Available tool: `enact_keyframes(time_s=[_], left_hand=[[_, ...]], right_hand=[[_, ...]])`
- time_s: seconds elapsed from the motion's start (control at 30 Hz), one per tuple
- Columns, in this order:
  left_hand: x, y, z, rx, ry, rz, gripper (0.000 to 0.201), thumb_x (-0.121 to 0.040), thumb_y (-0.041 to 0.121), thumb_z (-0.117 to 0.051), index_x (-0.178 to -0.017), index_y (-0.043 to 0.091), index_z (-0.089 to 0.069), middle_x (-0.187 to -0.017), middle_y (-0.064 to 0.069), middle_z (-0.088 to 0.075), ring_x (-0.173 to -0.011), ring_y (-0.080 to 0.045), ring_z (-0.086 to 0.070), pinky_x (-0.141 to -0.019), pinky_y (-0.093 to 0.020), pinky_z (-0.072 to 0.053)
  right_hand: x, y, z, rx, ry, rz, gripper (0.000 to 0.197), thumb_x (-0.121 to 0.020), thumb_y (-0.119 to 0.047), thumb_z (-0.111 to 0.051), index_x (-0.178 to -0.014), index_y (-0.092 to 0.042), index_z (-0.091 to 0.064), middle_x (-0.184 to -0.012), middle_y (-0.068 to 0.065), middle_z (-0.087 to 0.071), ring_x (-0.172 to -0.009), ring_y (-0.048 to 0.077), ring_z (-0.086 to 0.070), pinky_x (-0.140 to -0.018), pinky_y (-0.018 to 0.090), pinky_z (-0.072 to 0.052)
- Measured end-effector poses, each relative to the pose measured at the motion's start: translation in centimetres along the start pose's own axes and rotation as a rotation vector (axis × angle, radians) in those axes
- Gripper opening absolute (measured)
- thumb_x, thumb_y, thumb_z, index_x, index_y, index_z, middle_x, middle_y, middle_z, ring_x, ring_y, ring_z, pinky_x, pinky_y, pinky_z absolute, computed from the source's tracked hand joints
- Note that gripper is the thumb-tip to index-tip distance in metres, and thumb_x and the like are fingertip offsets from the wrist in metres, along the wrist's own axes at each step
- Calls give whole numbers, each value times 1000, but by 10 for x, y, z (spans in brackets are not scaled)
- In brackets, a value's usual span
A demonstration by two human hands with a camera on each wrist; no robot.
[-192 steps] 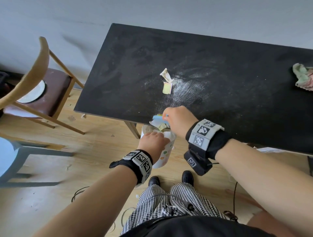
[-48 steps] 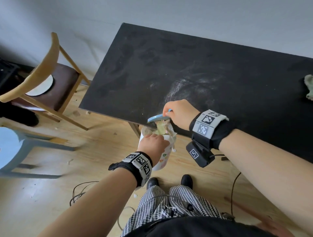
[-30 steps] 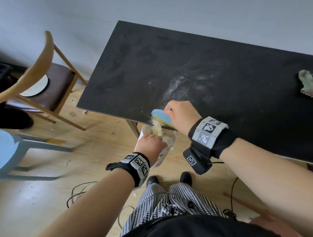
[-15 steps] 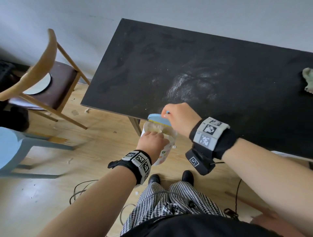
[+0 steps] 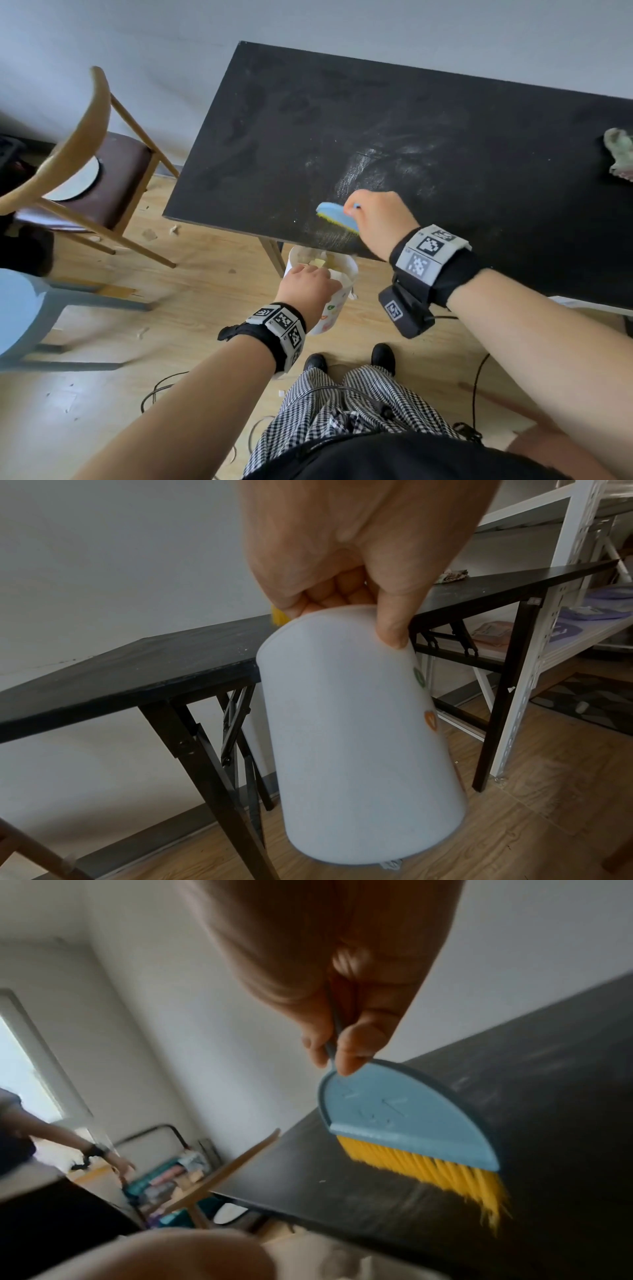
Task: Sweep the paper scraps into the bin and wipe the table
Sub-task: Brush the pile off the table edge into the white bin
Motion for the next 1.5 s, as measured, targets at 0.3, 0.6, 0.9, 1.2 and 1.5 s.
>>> enact_keyframes(time_s=[0.3,0.6,0.9,1.2,1.5], left_hand=[[-2,2,5,18,10,-2,36,-94,18,-52,-129,30,-52,-114,3,-53,-113,-21,-48,-96,-30,-32],[-3,1,5,25,-6,8,36,-93,18,-54,-128,30,-52,-112,3,-53,-110,-20,-49,-94,-29,-34],[-14,0,6,53,-25,72,37,-94,20,-54,-129,30,-52,-116,3,-53,-112,-20,-48,-96,-30,-36],[-23,3,12,74,-45,123,41,-92,21,-59,-131,30,-50,-118,3,-53,-113,-20,-48,-97,-31,-37],[-21,5,13,55,-55,119,41,-92,20,-58,-132,30,-50,-119,2,-52,-114,-21,-48,-97,-30,-36]], right_hand=[[9,-2,-9,-102,-81,3,21,-95,-19,-48,-99,-10,-66,-93,14,-67,-78,25,-59,-73,32,-47],[10,-8,-19,62,-183,36,22,-96,-13,-46,-108,-10,-63,-99,14,-67,-91,28,-61,-79,35,-50],[-77,62,40,177,46,-155,27,-91,1,-44,-115,0,-57,-108,22,-64,-103,39,-58,-79,39,-45],[-62,38,-1,-12,-193,9,25,-96,-15,-46,-109,-10,-66,-111,12,-66,-101,29,-60,-89,30,-44],[-66,55,31,66,-52,-79,27,-93,-6,-44,-114,-5,-61,-107,18,-66,-98,36,-61,-87,39,-50]])
Point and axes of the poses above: each hand's wrist, its own x-axis away from the middle knuckle, its own z-axis out of the back of the hand, y = z × x, the point moved 8 cm from there along -x, towards the middle knuckle
